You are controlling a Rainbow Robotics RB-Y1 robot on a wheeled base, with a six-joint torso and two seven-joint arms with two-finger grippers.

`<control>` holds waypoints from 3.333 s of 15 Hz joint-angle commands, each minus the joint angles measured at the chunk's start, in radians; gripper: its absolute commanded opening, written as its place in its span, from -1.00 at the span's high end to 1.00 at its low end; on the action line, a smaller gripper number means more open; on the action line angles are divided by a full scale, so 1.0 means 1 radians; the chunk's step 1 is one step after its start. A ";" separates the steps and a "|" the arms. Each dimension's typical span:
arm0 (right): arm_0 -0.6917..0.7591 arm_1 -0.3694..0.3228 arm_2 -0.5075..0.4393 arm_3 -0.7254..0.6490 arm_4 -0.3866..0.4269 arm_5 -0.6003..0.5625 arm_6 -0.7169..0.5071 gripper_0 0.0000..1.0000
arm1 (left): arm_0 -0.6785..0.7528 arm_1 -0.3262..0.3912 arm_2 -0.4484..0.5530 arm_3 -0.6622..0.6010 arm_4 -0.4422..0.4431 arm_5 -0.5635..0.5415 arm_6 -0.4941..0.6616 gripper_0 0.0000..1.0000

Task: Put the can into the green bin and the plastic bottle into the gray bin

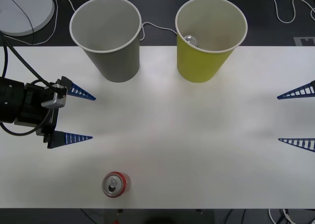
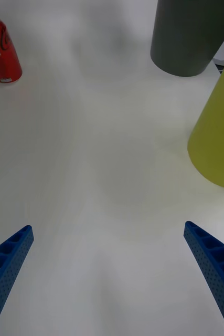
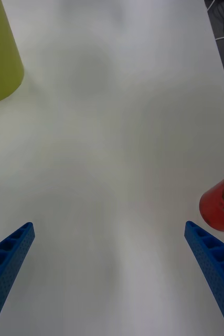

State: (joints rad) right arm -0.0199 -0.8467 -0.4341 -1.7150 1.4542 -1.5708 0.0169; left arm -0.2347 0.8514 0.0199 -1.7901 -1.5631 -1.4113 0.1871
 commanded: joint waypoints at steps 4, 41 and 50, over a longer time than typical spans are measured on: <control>0.000 0.000 0.000 0.000 0.000 0.000 0.000 -1.00 | 0.008 0.002 -0.011 0.023 -0.018 -0.008 0.000 -1.00; 0.000 0.000 0.000 0.000 0.000 0.000 0.000 -1.00 | 0.008 0.023 -0.465 0.833 0.635 -0.103 -1.025 -1.00; 0.000 0.000 0.000 0.000 0.000 0.000 0.000 -1.00 | 0.043 -0.123 -0.471 0.839 0.653 -0.029 -1.081 -1.00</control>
State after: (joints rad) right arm -0.0199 -0.8468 -0.4341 -1.7149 1.4543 -1.5708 0.0169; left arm -0.1923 0.7415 -0.4520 -0.9509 -0.9095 -1.4448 -0.8916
